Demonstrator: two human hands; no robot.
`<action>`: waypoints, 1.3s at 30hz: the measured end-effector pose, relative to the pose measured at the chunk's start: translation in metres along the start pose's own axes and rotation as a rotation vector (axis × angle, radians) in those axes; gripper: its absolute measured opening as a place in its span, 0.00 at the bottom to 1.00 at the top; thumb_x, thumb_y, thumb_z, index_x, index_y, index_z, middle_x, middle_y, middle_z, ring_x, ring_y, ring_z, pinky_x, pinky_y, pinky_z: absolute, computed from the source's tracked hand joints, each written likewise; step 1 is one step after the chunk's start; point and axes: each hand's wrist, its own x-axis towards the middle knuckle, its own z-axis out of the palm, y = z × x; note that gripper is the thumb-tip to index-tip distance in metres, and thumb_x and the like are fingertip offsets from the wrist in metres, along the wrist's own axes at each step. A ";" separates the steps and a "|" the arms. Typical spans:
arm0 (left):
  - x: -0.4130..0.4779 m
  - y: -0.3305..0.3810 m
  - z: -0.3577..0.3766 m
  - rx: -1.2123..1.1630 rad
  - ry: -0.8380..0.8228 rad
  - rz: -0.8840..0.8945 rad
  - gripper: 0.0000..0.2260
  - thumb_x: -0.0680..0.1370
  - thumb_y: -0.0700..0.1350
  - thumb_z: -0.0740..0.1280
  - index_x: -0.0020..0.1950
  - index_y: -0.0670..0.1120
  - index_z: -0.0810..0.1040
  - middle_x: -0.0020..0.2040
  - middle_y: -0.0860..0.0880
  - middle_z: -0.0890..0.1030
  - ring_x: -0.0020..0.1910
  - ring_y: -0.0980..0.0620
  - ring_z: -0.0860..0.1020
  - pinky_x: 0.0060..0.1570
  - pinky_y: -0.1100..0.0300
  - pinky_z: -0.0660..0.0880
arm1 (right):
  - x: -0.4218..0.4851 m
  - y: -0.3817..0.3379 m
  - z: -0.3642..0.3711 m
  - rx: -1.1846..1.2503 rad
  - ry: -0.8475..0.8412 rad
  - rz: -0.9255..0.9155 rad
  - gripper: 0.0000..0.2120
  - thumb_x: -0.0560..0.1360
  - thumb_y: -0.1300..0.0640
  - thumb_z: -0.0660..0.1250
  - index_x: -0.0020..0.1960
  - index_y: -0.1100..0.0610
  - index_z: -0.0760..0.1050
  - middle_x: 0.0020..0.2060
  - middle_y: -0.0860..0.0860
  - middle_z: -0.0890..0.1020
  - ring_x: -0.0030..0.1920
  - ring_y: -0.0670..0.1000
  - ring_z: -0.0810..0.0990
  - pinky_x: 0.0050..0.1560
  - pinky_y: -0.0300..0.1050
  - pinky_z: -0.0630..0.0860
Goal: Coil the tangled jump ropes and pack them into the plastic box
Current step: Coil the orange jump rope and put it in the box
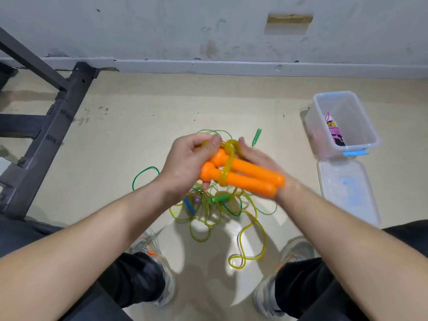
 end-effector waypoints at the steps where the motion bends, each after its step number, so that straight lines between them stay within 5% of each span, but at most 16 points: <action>1: 0.005 0.001 -0.001 -0.065 0.075 -0.013 0.11 0.79 0.49 0.67 0.43 0.42 0.78 0.29 0.47 0.77 0.19 0.51 0.72 0.16 0.63 0.66 | -0.001 0.012 0.010 0.058 0.020 0.026 0.22 0.73 0.42 0.72 0.47 0.62 0.78 0.34 0.60 0.79 0.30 0.53 0.68 0.34 0.46 0.69; 4: 0.025 -0.003 -0.018 -0.074 0.338 -0.024 0.11 0.82 0.47 0.66 0.44 0.41 0.78 0.31 0.46 0.77 0.21 0.50 0.73 0.17 0.64 0.65 | -0.006 0.041 0.038 0.090 0.196 0.063 0.13 0.84 0.49 0.58 0.43 0.54 0.69 0.26 0.45 0.62 0.24 0.44 0.58 0.30 0.41 0.55; 6: 0.038 -0.010 -0.032 0.072 0.467 0.034 0.11 0.82 0.49 0.67 0.44 0.43 0.79 0.35 0.45 0.78 0.24 0.47 0.75 0.20 0.60 0.69 | -0.015 0.055 0.050 -0.166 0.296 -0.045 0.17 0.86 0.49 0.55 0.43 0.54 0.72 0.25 0.44 0.63 0.26 0.46 0.59 0.31 0.43 0.55; 8: 0.043 -0.019 -0.043 0.360 0.537 0.123 0.08 0.79 0.53 0.69 0.43 0.51 0.81 0.34 0.55 0.80 0.28 0.45 0.78 0.27 0.49 0.76 | -0.024 0.049 0.058 -0.537 0.378 -0.153 0.16 0.85 0.51 0.55 0.44 0.52 0.76 0.24 0.42 0.70 0.28 0.45 0.66 0.32 0.39 0.62; 10: 0.043 -0.022 -0.043 0.537 0.526 0.210 0.05 0.77 0.53 0.70 0.42 0.56 0.79 0.35 0.60 0.80 0.33 0.51 0.79 0.36 0.46 0.78 | -0.030 0.032 0.063 -0.979 0.357 -0.229 0.14 0.85 0.52 0.56 0.44 0.50 0.76 0.27 0.44 0.74 0.34 0.47 0.72 0.37 0.43 0.65; 12: 0.040 -0.026 -0.038 0.659 0.469 0.312 0.04 0.78 0.50 0.70 0.44 0.54 0.80 0.38 0.59 0.80 0.37 0.58 0.77 0.44 0.54 0.76 | -0.032 0.009 0.062 -1.320 0.264 -0.266 0.15 0.84 0.51 0.56 0.39 0.53 0.71 0.28 0.47 0.71 0.37 0.55 0.71 0.38 0.49 0.63; 16: 0.026 -0.037 -0.023 0.769 0.304 0.334 0.03 0.79 0.47 0.71 0.47 0.49 0.81 0.42 0.56 0.81 0.42 0.59 0.77 0.44 0.67 0.71 | -0.030 -0.033 0.041 -1.713 0.093 -0.346 0.14 0.80 0.45 0.61 0.42 0.52 0.78 0.33 0.50 0.78 0.36 0.54 0.70 0.37 0.49 0.70; 20: 0.017 -0.036 -0.015 0.516 0.210 0.129 0.04 0.79 0.48 0.71 0.45 0.53 0.80 0.39 0.55 0.82 0.32 0.55 0.80 0.32 0.60 0.75 | -0.023 -0.050 0.003 -1.215 0.174 -0.437 0.12 0.67 0.46 0.80 0.37 0.50 0.80 0.29 0.46 0.77 0.30 0.44 0.69 0.34 0.43 0.67; 22: 0.014 -0.024 -0.010 0.335 0.165 0.070 0.05 0.80 0.46 0.70 0.45 0.48 0.80 0.36 0.50 0.81 0.23 0.49 0.76 0.20 0.59 0.71 | -0.019 -0.045 -0.010 -0.837 0.163 -0.378 0.12 0.66 0.51 0.82 0.35 0.52 0.79 0.28 0.49 0.75 0.29 0.44 0.68 0.32 0.41 0.64; 25: 0.012 -0.009 -0.004 0.146 0.085 0.035 0.07 0.81 0.43 0.67 0.45 0.42 0.79 0.31 0.49 0.79 0.19 0.48 0.73 0.17 0.62 0.67 | -0.017 -0.028 -0.008 -0.352 0.072 -0.271 0.17 0.61 0.41 0.82 0.34 0.52 0.80 0.28 0.50 0.78 0.27 0.44 0.73 0.28 0.37 0.68; 28: 0.012 -0.005 -0.005 -0.030 0.102 -0.024 0.10 0.82 0.44 0.65 0.44 0.41 0.78 0.29 0.47 0.78 0.19 0.49 0.71 0.17 0.64 0.66 | -0.015 -0.006 0.015 0.007 0.094 -0.177 0.19 0.69 0.36 0.72 0.41 0.52 0.79 0.32 0.50 0.79 0.31 0.46 0.74 0.31 0.37 0.70; 31: 0.019 -0.005 -0.008 -0.085 0.256 -0.058 0.11 0.82 0.47 0.66 0.46 0.40 0.78 0.31 0.47 0.78 0.21 0.49 0.71 0.18 0.64 0.65 | -0.013 0.022 0.034 0.137 0.253 -0.066 0.13 0.84 0.54 0.58 0.42 0.55 0.71 0.26 0.49 0.69 0.26 0.47 0.64 0.32 0.42 0.63; 34: 0.026 -0.013 -0.017 0.142 0.426 0.049 0.08 0.81 0.48 0.68 0.47 0.45 0.80 0.35 0.46 0.79 0.25 0.46 0.76 0.20 0.62 0.68 | -0.020 0.042 0.046 -0.285 0.405 -0.081 0.15 0.84 0.57 0.54 0.41 0.58 0.72 0.25 0.51 0.70 0.25 0.53 0.67 0.34 0.48 0.66; 37: 0.030 -0.023 -0.031 0.500 0.510 0.239 0.05 0.79 0.49 0.70 0.46 0.50 0.80 0.38 0.57 0.80 0.37 0.50 0.79 0.34 0.56 0.76 | -0.033 0.028 0.063 -1.207 0.333 -0.120 0.14 0.84 0.50 0.55 0.48 0.56 0.73 0.36 0.52 0.77 0.40 0.58 0.77 0.40 0.50 0.71; 39: 0.032 -0.028 -0.038 0.702 0.449 0.332 0.04 0.79 0.47 0.70 0.47 0.47 0.82 0.42 0.55 0.82 0.43 0.53 0.79 0.46 0.56 0.75 | -0.039 0.005 0.072 -1.625 0.270 -0.148 0.12 0.82 0.47 0.57 0.53 0.54 0.73 0.45 0.55 0.80 0.48 0.61 0.78 0.41 0.49 0.68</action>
